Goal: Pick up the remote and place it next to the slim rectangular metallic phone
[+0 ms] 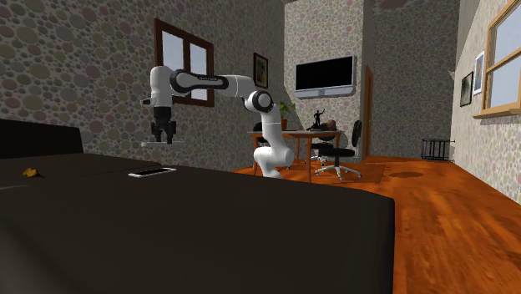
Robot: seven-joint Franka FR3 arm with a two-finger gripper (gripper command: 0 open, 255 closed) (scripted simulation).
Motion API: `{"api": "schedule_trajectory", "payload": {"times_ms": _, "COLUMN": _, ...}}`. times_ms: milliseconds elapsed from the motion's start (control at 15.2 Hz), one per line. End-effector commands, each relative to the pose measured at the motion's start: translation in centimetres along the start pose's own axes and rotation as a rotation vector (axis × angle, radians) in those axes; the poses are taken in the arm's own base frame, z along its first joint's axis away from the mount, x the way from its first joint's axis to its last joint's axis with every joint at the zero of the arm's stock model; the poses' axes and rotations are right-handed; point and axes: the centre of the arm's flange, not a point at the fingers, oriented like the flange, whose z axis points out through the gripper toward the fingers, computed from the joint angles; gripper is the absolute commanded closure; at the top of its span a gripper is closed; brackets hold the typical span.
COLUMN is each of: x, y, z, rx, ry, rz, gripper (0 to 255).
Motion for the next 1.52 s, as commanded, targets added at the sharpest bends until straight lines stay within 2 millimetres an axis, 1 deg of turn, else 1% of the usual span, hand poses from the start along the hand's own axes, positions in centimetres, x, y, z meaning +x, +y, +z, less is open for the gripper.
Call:
{"api": "schedule_trajectory", "payload": {"times_ms": 0, "x": -0.6, "y": 1.6, "z": -0.2, "rx": 0.0, "ry": 0.0, "rz": -0.002, "gripper": 255}}
{"api": "schedule_trajectory", "payload": {"times_ms": 990, "x": -0.6, "y": 1.8, "z": 7.7, "rx": 0.0, "ry": 0.0, "rz": -0.002, "gripper": 255}}
{"api": "schedule_trajectory", "payload": {"times_ms": 1452, "x": -0.6, "y": 1.8, "z": 7.7, "rx": 0.0, "ry": 0.0, "rz": -0.002, "gripper": 255}}
